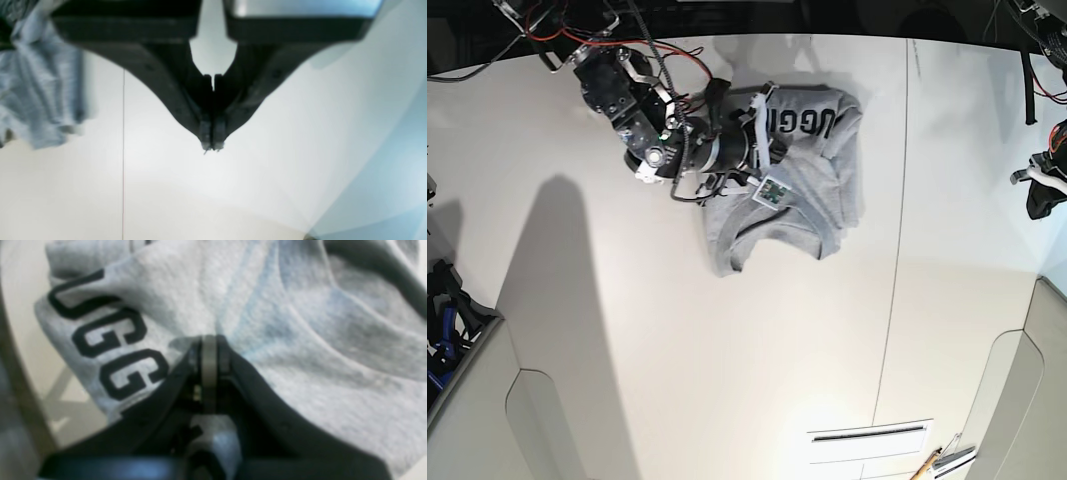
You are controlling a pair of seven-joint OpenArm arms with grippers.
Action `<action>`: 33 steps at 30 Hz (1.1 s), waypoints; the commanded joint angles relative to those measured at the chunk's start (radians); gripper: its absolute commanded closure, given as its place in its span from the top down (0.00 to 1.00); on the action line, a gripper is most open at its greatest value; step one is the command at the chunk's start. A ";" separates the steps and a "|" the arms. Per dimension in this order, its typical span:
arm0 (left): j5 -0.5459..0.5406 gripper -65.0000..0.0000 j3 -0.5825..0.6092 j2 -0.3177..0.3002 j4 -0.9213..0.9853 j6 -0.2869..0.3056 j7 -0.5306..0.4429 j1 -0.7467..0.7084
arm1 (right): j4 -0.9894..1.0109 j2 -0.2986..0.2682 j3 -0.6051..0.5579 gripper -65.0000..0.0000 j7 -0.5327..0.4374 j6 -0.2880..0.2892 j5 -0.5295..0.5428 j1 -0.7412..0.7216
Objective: Fold the T-shirt properly
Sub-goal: 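Grasp the folded shirt with the right gripper and drag it to the table edge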
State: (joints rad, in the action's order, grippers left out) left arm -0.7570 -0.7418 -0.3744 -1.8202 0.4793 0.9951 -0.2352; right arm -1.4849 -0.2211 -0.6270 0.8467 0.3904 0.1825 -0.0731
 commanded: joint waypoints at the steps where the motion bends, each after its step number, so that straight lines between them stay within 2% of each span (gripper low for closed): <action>1: -0.018 0.00 -0.006 -0.019 -0.016 0.004 -0.019 0.008 | 0.038 -0.081 0.008 0.00 0.224 -0.035 -0.186 0.015; 10: -0.017 0.00 -0.006 -0.019 -0.016 0.004 -0.019 0.008 | 0.038 -0.346 0.019 0.00 0.223 -0.055 -0.185 0.015; 16: -0.017 0.00 -0.006 -0.019 -0.016 0.004 -0.019 0.008 | 0.038 -0.457 0.130 0.00 0.223 -0.053 -0.126 0.016; 18: -0.017 0.00 -0.006 -0.019 -0.016 0.004 -0.019 0.008 | 0.038 -0.478 0.186 0.00 0.223 -0.038 -0.079 0.016; 23: -0.017 0.00 -0.006 -0.019 -0.016 0.004 -0.019 0.008 | 0.038 -0.497 0.274 0.00 0.223 0.096 0.056 0.016; 26: -0.017 0.00 -0.006 -0.019 -0.016 0.004 -0.019 0.008 | 0.037 -0.496 0.278 0.00 0.222 0.113 0.108 0.016; 30: -0.017 0.00 -0.006 -0.019 -0.016 0.004 -0.019 0.008 | 0.035 -0.496 0.278 0.00 0.219 0.183 0.161 0.016; 33: -0.017 0.00 -0.006 -0.019 -0.016 0.004 -0.019 0.008 | 0.021 -0.496 0.278 0.00 0.219 0.203 0.185 0.016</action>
State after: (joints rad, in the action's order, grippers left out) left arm -0.7609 -0.7418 -0.3744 -1.8202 0.4793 0.9947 -0.2333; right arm -1.4631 -0.7174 -0.3401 1.0531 0.5552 0.2958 -0.0719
